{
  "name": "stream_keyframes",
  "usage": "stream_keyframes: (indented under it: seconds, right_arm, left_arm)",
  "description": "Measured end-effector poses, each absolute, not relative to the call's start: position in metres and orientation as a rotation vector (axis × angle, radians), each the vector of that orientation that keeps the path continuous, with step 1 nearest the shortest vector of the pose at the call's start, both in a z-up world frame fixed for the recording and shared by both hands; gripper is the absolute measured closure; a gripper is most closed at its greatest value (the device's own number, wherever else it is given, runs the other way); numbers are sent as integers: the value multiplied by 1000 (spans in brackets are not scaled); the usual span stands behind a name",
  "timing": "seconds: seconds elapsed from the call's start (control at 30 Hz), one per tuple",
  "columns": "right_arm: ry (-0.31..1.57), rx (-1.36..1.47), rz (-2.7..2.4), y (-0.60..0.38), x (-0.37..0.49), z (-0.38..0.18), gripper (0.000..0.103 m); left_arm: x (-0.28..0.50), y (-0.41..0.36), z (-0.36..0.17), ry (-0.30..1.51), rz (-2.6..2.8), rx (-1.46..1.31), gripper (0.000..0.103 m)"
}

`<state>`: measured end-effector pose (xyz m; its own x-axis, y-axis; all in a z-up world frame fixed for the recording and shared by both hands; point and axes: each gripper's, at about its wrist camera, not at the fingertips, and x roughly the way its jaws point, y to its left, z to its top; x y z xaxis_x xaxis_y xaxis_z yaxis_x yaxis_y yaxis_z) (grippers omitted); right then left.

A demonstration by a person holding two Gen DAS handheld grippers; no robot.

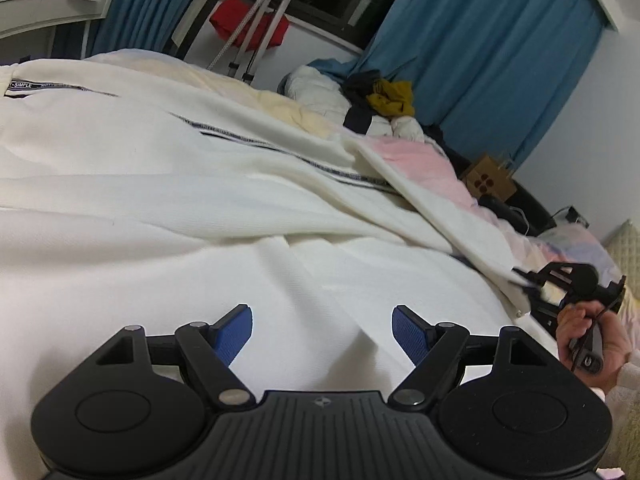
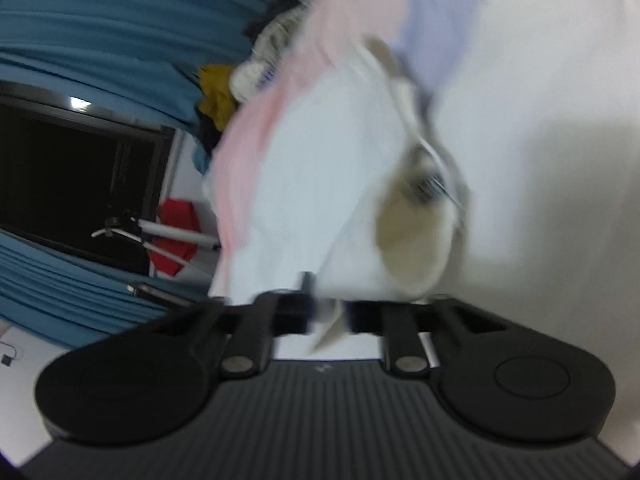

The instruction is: Fold clothes

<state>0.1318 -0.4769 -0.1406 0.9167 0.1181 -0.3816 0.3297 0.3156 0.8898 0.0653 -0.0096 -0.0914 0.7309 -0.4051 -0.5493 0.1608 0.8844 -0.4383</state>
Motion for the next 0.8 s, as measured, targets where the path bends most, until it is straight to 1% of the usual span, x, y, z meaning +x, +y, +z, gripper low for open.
stream_keyframes:
  seconds: [0.13,0.23,0.33,0.57,0.67,0.73,0.77,0.8]
  right_arm:
    - [259,1201,-97,-489,155,-89,94]
    - [207,1155,-70,-508,185,-59,94]
    - [216,1107,-83,-527,228,-47,94]
    - [327,861,-128,-552,313,-68,94]
    - [343,782,-136,-552,325,-78,92]
    - [326,764,-136,-553,324,-78,87]
    - [312,763,-135,-553,321,-76,75]
    - [285,771,-135,-553,314,-74,53]
  left_arm:
    - [61,-7,-87,669,-323,-393,24]
    - [63,-6,-88,683,-328,-402,24]
    - [67,-8,-90,691,-328,-381,24]
    - [93,-18,-103,713,-335,-358,24]
    - [99,-17,-107,713,-347,-346,24]
    - [100,-16,-107,712,-352,-346,24]
    - [99,-15,-107,713,-352,-350,24]
    - [99,-14,-107,715,-353,-355,24]
